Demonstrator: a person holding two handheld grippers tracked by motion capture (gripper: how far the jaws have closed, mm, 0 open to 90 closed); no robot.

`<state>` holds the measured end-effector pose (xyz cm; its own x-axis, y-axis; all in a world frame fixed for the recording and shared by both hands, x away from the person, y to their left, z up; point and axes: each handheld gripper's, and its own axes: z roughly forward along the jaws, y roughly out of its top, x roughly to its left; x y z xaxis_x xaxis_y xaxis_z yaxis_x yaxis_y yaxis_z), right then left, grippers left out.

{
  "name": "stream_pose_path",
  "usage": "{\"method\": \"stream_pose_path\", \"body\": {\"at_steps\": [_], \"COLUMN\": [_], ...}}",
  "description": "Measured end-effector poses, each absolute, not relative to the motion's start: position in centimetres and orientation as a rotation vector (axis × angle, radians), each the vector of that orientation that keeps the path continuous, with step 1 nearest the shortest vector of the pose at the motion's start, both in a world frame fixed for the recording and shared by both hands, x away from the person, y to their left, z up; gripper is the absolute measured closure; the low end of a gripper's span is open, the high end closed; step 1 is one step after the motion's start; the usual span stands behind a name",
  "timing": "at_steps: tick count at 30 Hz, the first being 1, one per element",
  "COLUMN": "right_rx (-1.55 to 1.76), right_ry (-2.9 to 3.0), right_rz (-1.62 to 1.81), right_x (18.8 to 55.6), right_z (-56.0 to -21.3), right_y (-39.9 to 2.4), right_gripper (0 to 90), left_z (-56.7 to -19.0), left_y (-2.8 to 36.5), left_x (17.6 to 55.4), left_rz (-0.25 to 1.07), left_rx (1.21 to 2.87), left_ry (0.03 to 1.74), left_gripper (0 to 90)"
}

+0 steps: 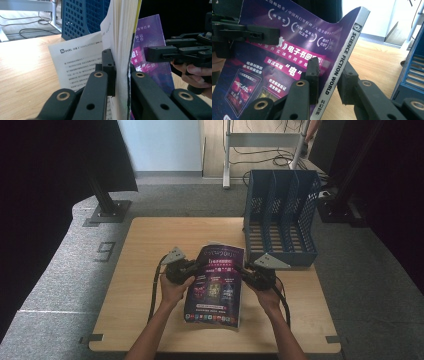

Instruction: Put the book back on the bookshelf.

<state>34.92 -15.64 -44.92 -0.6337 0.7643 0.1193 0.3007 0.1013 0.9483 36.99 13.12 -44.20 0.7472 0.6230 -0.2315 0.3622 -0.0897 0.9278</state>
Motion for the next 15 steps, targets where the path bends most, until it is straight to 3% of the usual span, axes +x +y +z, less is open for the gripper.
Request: {"method": "stream_pose_path", "body": {"at_steps": [15], "right_rx": [1.033], "right_ry": [1.974], "right_rz": [1.543], "right_x": [34.95], "right_z": [-44.80], "right_y": [-15.47], "right_gripper": [72.5], "left_z": [-44.00], "left_y": [13.17], "left_x": [37.09], "left_rz": [0.263], "left_rx": [1.698], "left_ry": [0.789], "left_gripper": [87.3]}}
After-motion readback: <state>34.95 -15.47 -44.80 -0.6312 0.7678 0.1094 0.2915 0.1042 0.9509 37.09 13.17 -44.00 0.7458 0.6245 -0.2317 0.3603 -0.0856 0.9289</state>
